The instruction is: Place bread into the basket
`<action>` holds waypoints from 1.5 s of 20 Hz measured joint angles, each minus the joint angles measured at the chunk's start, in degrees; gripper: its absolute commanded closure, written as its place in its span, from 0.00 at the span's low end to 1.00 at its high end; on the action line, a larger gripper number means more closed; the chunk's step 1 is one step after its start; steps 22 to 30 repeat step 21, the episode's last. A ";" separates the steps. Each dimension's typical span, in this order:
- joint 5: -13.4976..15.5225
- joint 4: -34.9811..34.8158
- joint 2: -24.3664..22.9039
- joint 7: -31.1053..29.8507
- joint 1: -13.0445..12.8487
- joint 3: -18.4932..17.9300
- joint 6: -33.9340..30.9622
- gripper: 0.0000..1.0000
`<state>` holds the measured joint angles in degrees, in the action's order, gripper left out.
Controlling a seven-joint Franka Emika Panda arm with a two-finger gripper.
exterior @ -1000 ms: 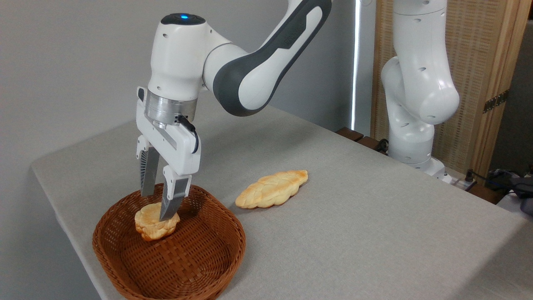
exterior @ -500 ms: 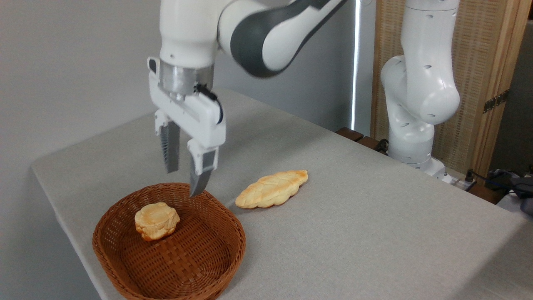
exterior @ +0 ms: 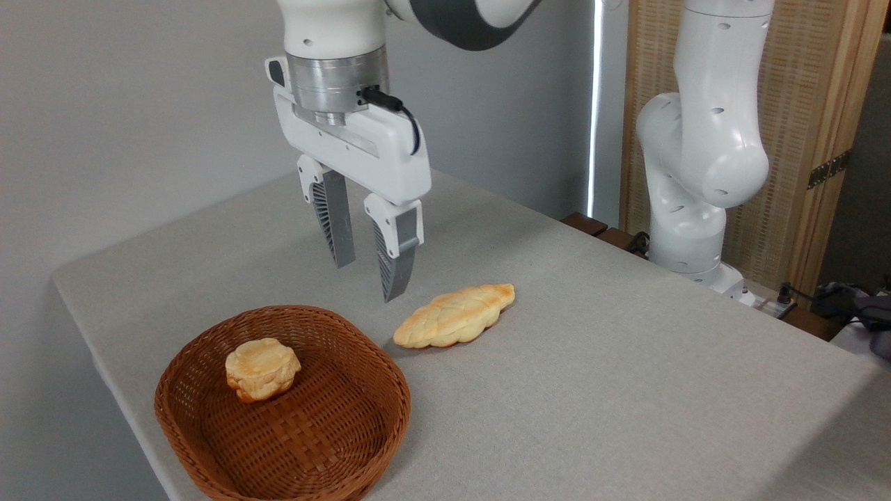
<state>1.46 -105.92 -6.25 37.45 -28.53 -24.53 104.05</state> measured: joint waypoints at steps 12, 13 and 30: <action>0.00 1.23 0.00 0.00 -0.11 -0.33 -0.02 0.00; 0.00 1.25 0.04 0.00 0.25 -0.20 -0.02 0.00; 0.77 1.26 1.20 0.00 21.40 20.40 -0.01 0.00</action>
